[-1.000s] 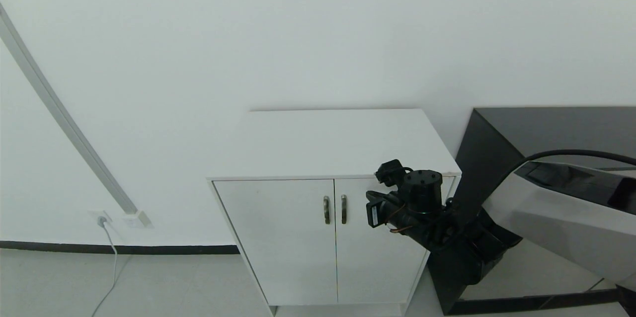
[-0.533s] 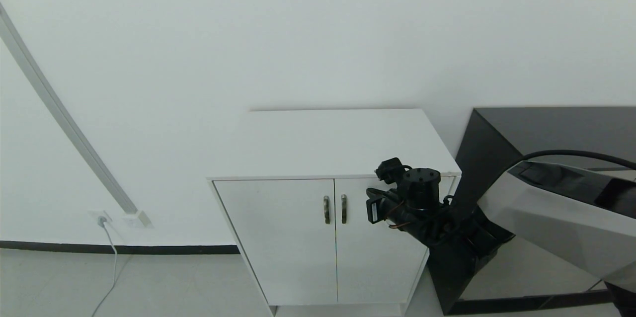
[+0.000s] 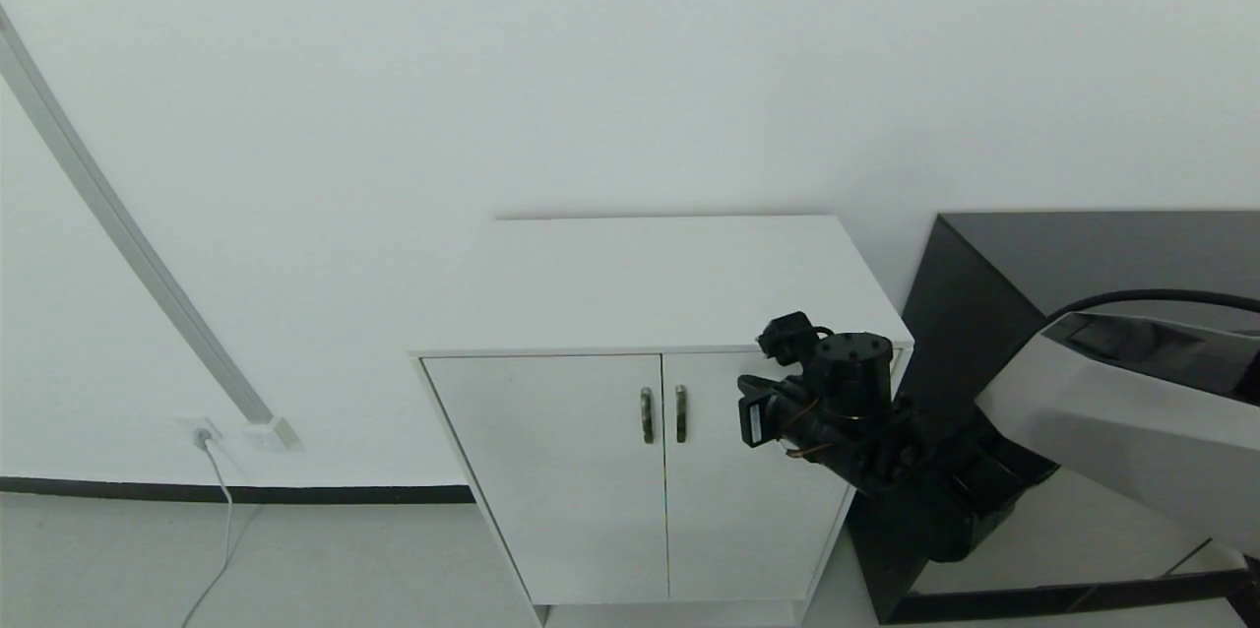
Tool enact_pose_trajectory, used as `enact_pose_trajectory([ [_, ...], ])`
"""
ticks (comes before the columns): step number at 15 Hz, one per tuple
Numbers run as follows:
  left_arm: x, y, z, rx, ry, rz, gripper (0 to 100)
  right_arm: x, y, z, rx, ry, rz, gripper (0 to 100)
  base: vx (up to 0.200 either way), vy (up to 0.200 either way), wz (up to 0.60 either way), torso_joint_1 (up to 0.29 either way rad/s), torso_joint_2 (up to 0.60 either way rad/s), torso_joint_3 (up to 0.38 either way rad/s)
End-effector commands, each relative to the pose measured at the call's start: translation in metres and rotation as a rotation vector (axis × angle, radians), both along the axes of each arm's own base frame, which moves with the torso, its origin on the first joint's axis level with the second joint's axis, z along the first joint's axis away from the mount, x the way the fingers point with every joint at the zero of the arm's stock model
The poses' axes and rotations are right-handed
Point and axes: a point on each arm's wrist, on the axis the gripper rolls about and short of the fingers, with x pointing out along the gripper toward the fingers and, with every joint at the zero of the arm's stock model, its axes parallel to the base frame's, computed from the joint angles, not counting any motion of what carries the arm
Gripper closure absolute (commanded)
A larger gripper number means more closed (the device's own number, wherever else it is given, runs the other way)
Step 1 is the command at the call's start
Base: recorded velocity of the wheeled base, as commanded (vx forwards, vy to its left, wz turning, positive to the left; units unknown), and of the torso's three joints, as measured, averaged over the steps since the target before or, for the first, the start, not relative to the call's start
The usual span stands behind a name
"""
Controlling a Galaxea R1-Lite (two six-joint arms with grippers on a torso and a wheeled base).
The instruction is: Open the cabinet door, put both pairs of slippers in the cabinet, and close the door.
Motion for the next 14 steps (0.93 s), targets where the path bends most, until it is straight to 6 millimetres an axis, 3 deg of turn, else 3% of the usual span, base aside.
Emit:
enact_pose_trajectory([
  [1, 0.0, 0.0, 0.0, 0.0, 0.001, 0.001, 100, -0.037, -0.016, 0.043, 0.032, -0.049, 0.021, 100, 0.0, 0.0, 0.0, 0.0, 0.0, 0.0],
  [4, 0.0, 0.0, 0.0, 0.0, 0.001, 0.001, 100, -0.072, -0.048, 0.074, 0.046, -0.086, -0.05, 100, 0.0, 0.0, 0.0, 0.0, 0.0, 0.0],
  [6, 0.0, 0.0, 0.0, -0.002, 0.003, 0.001, 100, -0.083, -0.08, 0.085, 0.032, -0.111, -0.205, 100, 0.0, 0.0, 0.0, 0.0, 0.0, 0.0],
  [8, 0.0, 0.0, 0.0, -0.002, 0.001, 0.001, 100, -0.09, -0.123, 0.087, 0.005, -0.113, -0.392, 100, 0.0, 0.0, 0.0, 0.0, 0.0, 0.0],
  [10, 0.0, 0.0, 0.0, -0.002, 0.001, 0.001, 100, -0.111, -0.167, 0.086, -0.03, -0.105, -0.523, 100, 0.0, 0.0, 0.0, 0.0, 0.0, 0.0],
  [12, 0.0, 0.0, 0.0, 0.0, 0.001, 0.001, 100, -0.138, -0.2, 0.08, -0.075, -0.091, -0.628, 100, 0.0, 0.0, 0.0, 0.0, 0.0, 0.0],
  [14, 0.0, 0.0, 0.0, 0.0, 0.003, 0.001, 100, -0.162, -0.218, 0.075, -0.111, -0.085, -0.651, 100, 0.0, 0.0, 0.0, 0.0, 0.0, 0.0],
])
